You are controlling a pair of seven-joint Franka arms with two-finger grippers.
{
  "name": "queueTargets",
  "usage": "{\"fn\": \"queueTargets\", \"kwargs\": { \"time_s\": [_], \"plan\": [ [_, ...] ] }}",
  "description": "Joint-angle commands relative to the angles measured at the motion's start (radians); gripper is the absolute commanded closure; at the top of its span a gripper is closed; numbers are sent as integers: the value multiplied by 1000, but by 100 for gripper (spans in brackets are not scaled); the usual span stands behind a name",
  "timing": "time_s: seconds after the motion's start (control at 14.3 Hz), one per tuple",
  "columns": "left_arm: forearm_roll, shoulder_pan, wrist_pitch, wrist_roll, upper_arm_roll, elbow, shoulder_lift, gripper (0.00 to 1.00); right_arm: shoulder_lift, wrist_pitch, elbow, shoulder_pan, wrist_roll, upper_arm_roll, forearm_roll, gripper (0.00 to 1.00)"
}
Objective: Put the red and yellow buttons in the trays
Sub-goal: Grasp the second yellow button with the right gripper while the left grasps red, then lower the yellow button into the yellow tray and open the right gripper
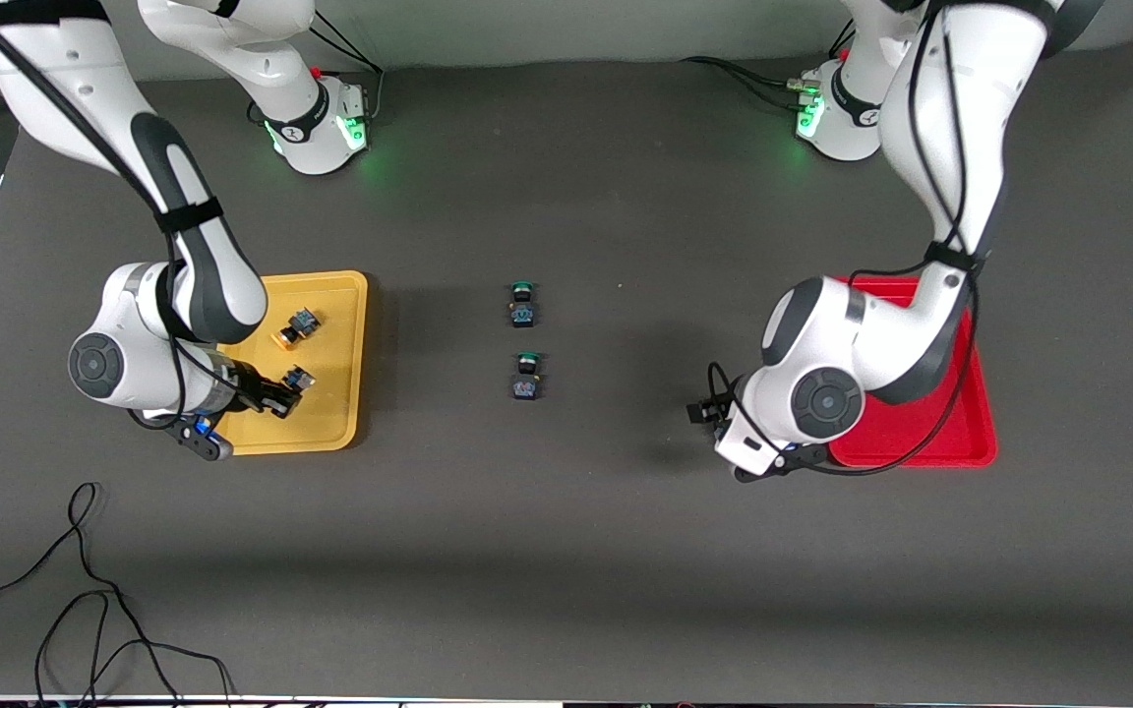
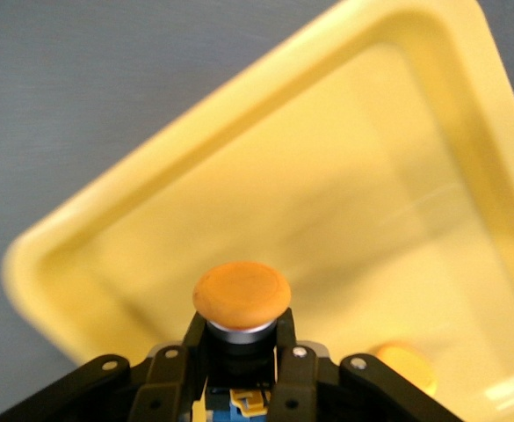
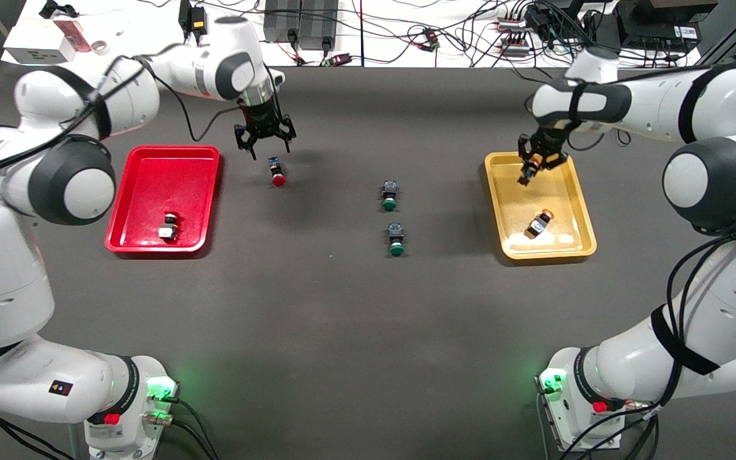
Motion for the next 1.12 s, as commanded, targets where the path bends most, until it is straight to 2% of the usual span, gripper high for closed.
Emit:
{"fn": "queueTargets", "kwargs": {
  "time_s": [0.0,0.07,0.14,0.21,0.28,0.42,0.56,0.63,0.7,0.77,0.91,1.05],
  "plan": [
    [-4,-1,63,-18,3,-30,10,8,11,13,16,17,-29,-2,51,100],
    [-4,-1,88,-18,5,-36,24,12,13,13,16,17,-31,-2,69,100],
    [-4,0,124,-18,5,-46,37,14,14,16,15,17,-32,-3,78,67],
    [-5,0,161,-20,3,-66,39,16,11,24,13,17,-34,-3,78,1],
    [-5,-1,187,-20,3,-86,42,16,5,22,13,17,-35,-3,78,0],
    [-5,-1,233,-18,3,-122,45,27,-25,-2,30,18,-35,-3,78,0],
    [-5,-3,275,-18,3,-152,45,34,-99,-161,97,18,-32,-3,77,0],
    [-4,-1,269,-15,3,-152,44,54,-142,-255,140,18,-32,-5,69,0],
    [-5,0,260,-17,3,-154,41,79,-185,-312,176,18,-34,-5,65,0],
    [-5,-3,248,-24,3,-154,33,100,-241,-350,194,18,-35,-3,63,0],
    [-7,0,174,-47,0,-143,-7,100,-376,-403,211,20,-41,0,60,0],
    [-7,-1,88,-55,-3,-143,-86,100,-484,-430,207,20,-102,0,54,0]
  ]
}}
